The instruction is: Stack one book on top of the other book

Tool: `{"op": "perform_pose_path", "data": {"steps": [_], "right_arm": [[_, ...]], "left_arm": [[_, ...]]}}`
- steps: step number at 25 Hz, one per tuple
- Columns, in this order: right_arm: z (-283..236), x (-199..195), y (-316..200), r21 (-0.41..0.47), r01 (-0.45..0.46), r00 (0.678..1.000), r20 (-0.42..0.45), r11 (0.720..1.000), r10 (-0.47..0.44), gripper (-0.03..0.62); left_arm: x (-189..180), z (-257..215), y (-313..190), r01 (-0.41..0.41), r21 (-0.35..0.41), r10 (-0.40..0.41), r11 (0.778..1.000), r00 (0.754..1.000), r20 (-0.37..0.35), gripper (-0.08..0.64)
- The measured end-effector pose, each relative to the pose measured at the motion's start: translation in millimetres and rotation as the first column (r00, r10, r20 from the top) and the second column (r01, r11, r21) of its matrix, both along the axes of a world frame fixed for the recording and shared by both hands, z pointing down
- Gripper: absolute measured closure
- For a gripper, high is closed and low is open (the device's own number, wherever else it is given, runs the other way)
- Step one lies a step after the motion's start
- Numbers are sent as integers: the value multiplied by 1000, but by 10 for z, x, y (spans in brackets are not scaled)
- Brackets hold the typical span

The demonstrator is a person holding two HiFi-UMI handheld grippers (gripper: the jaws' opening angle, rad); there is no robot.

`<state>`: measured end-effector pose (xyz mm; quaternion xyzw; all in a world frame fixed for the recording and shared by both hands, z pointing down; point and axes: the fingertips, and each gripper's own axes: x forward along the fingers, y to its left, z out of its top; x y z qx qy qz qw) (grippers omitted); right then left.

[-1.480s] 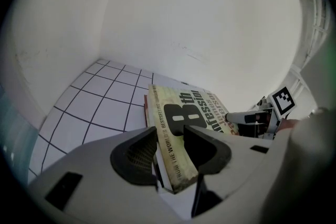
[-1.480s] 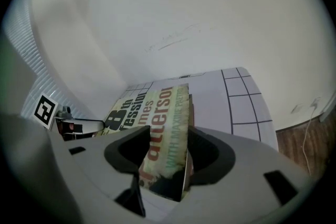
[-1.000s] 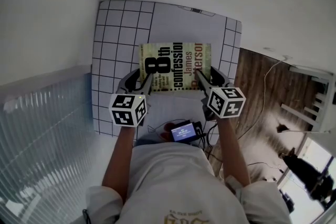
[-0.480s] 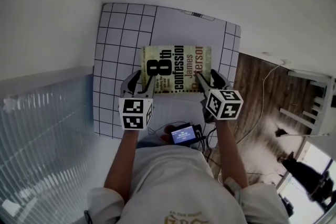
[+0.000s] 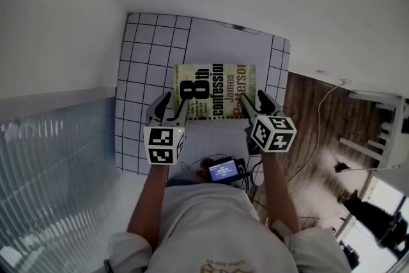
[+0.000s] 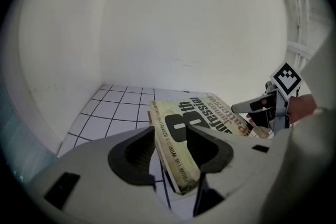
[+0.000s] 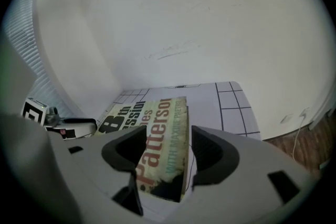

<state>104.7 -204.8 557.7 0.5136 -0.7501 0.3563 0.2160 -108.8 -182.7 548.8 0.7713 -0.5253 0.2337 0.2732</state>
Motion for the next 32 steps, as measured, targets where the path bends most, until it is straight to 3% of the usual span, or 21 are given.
{"op": "perform_pose_path", "data": {"steps": [8, 11, 13, 14, 15, 17, 32], "right_arm": [[-93, 48, 19, 32, -19, 1000, -9, 999, 19, 328], [-126, 62, 38, 47, -18, 1000, -18, 999, 19, 340], [-163, 60, 47, 65, -5, 1000, -27, 998, 7, 406], [-184, 50, 57, 73, 6, 1000, -31, 997, -4, 492], [-202, 33, 72, 80, 17, 999, -33, 997, -15, 533], [-227, -6, 106, 87, 38, 999, -34, 995, -35, 572], [-390, -47, 419, 109, 111, 994, -33, 988, -108, 584]], "left_arm": [[-25, -47, 35, -11, 7, 11, 1000, 1000, 0, 388], [-64, -93, 37, -7, 26, 7, 1000, 1000, 12, 451], [-57, -111, 47, -13, 22, 13, 1000, 1000, 0, 468], [-52, -119, 58, -16, 19, 16, 1000, 1000, -8, 474], [-50, -129, 71, -18, 18, 18, 1000, 1000, -12, 486], [-49, -151, 96, -22, 24, 22, 999, 1000, -11, 511], [27, -358, 275, -32, 64, 32, 997, 999, -4, 551]]}}
